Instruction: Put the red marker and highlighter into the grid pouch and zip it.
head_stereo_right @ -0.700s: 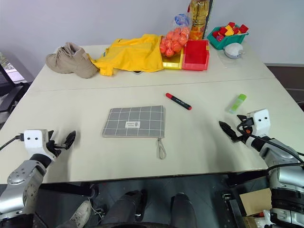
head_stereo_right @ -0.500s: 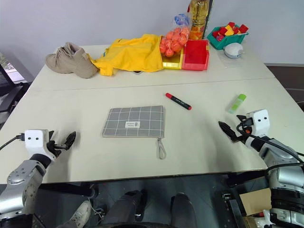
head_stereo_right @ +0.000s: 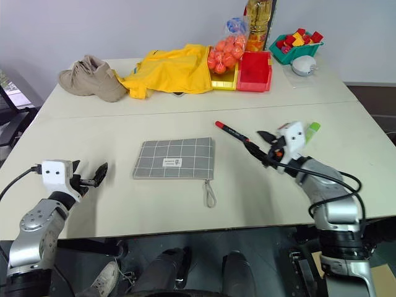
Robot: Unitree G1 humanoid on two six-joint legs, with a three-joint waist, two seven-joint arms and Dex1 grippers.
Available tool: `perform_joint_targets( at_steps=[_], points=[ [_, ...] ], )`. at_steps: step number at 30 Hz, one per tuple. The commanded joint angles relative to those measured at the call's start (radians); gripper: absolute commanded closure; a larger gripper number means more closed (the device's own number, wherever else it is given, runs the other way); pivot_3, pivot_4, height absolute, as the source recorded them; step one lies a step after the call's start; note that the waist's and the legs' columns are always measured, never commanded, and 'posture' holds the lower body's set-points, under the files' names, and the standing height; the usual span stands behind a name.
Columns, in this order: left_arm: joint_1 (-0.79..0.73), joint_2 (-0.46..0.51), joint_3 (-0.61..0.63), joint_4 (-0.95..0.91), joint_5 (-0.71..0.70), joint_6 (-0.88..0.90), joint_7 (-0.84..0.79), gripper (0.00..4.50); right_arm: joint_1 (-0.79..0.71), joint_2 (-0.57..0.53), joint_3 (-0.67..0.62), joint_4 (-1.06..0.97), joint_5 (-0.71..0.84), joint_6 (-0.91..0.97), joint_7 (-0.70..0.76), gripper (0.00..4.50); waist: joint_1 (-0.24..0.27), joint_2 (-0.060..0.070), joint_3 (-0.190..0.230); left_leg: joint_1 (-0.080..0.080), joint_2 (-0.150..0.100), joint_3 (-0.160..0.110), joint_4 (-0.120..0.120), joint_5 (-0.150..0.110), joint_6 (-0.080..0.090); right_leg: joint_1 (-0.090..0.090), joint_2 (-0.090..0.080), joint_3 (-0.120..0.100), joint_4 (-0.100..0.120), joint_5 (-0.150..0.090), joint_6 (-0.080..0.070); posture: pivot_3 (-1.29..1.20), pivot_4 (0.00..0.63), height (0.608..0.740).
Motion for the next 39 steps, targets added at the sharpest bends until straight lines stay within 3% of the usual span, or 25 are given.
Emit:
perform_joint_targets(
  at_steps=[1, 2, 3, 11, 18, 22, 29, 39],
  points=[
    [-0.006, 0.000, -0.021, -0.010, 0.016, -0.034, -0.008, 0.00, -0.058, 0.024, 0.059, -0.039, -0.032, 0.007, -0.026, 3.60, 0.001, 0.000, 0.000, 0.000, 0.000, 0.000, 0.000, 0.000, 0.000, 0.000, 0.000, 0.000, 0.000, 0.000, 0.000, 0.00, 0.150, 0.740],
    [-0.006, 0.003, -0.029, -0.006, 0.022, -0.041, -0.012, 0.00, -0.072, 0.034, 0.079, -0.034, -0.045, 0.007, -0.031, 4.16, 0.002, 0.000, 0.000, 0.000, 0.000, 0.000, 0.000, 0.000, 0.000, 0.000, 0.000, 0.000, 0.000, 0.000, 0.000, 0.00, 0.150, 0.740],
    [-0.006, 0.004, -0.036, -0.003, 0.027, -0.048, -0.017, 0.00, -0.090, 0.055, 0.111, -0.025, -0.058, 0.018, -0.043, 4.43, 0.001, 0.000, 0.000, 0.000, 0.000, 0.000, 0.000, 0.000, 0.000, 0.000, 0.000, 0.000, 0.000, 0.000, 0.000, 0.00, 0.150, 0.740],
    [-0.028, 0.072, -0.068, 0.046, 0.082, -0.135, -0.087, 0.00, -0.176, 0.167, 0.291, 0.078, -0.197, 0.084, -0.122, 4.43, -0.005, 0.000, 0.000, 0.000, 0.000, 0.000, -0.001, 0.000, 0.000, -0.002, 0.000, 0.000, 0.001, 0.000, 0.000, 0.00, 0.150, 0.740],
    [-0.059, 0.216, -0.137, 0.186, 0.183, -0.299, -0.204, 0.00, -0.214, 0.240, 0.298, 0.174, -0.218, 0.179, -0.182, 4.43, -0.007, 0.000, 0.000, 0.000, 0.000, -0.001, -0.001, 0.000, -0.001, -0.003, 0.000, 0.000, 0.001, 0.000, 0.000, 0.00, 0.150, 0.740],
    [-0.156, 0.270, -0.225, 0.325, 0.260, -0.466, -0.278, 0.00, -0.216, 0.264, 0.292, 0.194, -0.220, 0.180, -0.196, 4.43, -0.006, 0.000, 0.000, 0.002, 0.000, -0.001, -0.001, 0.000, -0.001, -0.004, 0.001, 0.000, 0.001, 0.000, 0.000, 0.00, 0.150, 0.740],
    [-0.361, 0.274, -0.371, 0.609, 0.329, -0.841, -0.412, 0.00, -0.208, 0.282, 0.298, 0.191, -0.236, 0.178, -0.202, 4.43, -0.006, 0.000, 0.000, 0.002, -0.001, -0.001, -0.001, 0.000, -0.001, -0.004, 0.000, 0.000, 0.002, 0.001, 0.000, 0.00, 0.150, 0.740],
    [-0.635, 0.288, -0.517, 1.033, 0.549, -1.346, -0.343, 0.00, -0.181, 0.286, 0.295, 0.152, -0.243, 0.199, -0.221, 4.43, -0.007, 0.000, -0.001, 0.003, -0.001, -0.001, -0.001, 0.000, -0.001, -0.004, 0.000, 0.000, 0.003, 0.001, 0.002, 0.00, 0.150, 0.740]
  ],
)
